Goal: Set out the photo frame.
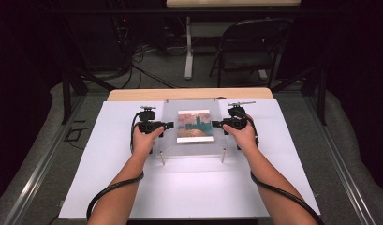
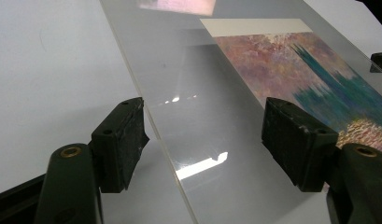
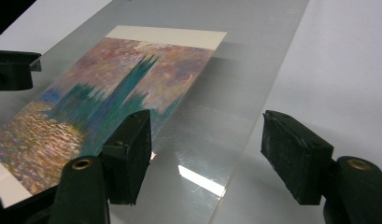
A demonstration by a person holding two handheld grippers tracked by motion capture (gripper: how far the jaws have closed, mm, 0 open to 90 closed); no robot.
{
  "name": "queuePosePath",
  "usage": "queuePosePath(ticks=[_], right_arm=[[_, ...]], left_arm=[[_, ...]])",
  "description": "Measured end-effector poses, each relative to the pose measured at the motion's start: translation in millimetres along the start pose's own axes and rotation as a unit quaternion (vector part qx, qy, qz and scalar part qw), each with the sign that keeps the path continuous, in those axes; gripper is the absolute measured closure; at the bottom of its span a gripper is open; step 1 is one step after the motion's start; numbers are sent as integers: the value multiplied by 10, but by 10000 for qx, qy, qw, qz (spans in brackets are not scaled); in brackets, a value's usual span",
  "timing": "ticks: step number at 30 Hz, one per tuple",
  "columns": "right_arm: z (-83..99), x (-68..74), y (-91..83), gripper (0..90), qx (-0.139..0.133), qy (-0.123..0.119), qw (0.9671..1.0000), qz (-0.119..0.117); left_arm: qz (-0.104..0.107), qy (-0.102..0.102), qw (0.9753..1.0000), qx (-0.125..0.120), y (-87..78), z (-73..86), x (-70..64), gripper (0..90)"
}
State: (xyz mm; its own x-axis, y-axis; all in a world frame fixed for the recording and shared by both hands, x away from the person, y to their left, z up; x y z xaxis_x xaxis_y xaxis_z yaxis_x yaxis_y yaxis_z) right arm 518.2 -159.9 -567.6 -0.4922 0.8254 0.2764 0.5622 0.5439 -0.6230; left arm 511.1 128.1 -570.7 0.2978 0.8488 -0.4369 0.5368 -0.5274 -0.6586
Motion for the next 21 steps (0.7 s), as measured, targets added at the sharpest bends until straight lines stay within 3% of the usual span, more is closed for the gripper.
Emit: queuePosePath(ticks=[21], right_arm=[[-1,15,62,269,118,236,9996,-117]], left_arm=[[138,-160,9997,149,21,24,-11,232]])
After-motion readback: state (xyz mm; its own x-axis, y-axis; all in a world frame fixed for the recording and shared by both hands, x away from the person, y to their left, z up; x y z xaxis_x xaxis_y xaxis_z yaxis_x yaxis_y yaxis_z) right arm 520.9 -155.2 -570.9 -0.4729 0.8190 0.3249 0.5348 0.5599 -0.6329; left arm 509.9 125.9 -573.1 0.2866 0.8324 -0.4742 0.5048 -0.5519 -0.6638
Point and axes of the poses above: each handheld gripper's, and its own axes: y roughly forward along the jaws, z roughly out of its underside, x roughly to its left, the point moved 5 cm from there along y, roughly forward along the jaws, and after that the axes turned 5 degrees about -y, right-handed, at the moved point
